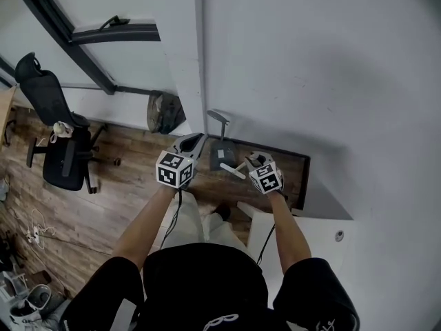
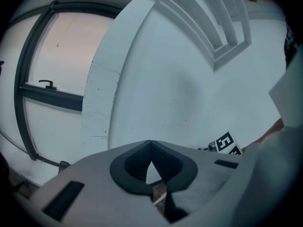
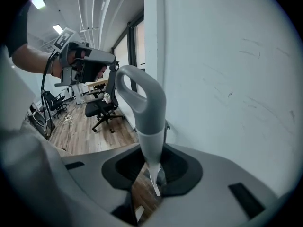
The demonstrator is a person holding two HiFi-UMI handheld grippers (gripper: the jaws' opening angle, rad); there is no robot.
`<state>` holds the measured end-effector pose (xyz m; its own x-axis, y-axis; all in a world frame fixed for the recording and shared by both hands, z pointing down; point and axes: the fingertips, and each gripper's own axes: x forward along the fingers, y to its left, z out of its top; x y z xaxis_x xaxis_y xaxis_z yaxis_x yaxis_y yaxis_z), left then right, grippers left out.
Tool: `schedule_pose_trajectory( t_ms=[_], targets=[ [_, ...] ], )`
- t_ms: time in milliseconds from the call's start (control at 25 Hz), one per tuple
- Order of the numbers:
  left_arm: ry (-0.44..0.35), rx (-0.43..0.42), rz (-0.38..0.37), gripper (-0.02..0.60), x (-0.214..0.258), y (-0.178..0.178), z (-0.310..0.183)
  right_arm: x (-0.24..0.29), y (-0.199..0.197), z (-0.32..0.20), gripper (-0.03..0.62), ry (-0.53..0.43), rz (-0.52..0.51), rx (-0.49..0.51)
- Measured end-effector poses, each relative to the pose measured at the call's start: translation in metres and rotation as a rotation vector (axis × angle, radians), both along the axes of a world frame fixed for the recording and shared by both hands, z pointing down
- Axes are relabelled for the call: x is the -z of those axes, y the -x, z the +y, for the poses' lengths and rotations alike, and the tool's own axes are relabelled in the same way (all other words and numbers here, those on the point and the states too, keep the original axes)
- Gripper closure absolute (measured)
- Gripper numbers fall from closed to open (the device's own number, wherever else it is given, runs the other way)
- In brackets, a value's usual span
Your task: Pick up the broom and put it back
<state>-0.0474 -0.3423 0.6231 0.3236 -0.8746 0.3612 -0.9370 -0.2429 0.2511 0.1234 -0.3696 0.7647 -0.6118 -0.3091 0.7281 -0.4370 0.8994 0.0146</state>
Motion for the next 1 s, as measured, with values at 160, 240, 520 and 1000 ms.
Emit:
schedule_pose_trajectory(
  t_ms=[160,240,520,1000],
  targets=[
    [0.005,0.002,-0.003,0.564,-0.003,0.004,-0.005,-0.008,0.003,-0.007,0.479,0.011,-0.003,-0.010],
    [0.011,-0.002,-0.008,0.563,-0.006,0.007,-0.009,-0.008,0.007,-0.013,0.479,0.013,-0.013,-0.024],
    [0.030,-0.052,-0.012,0.565,-0.016,0.008,-0.031,-0.012,0.017,-0.046,0.479,0.011,-0.029,-0.069],
    [0.050,-0.179,-0.015,0.565,-0.023,0.001,-0.086,-0.021,0.030,-0.102,0.477,0.032,-0.054,-0.242]
  ],
)
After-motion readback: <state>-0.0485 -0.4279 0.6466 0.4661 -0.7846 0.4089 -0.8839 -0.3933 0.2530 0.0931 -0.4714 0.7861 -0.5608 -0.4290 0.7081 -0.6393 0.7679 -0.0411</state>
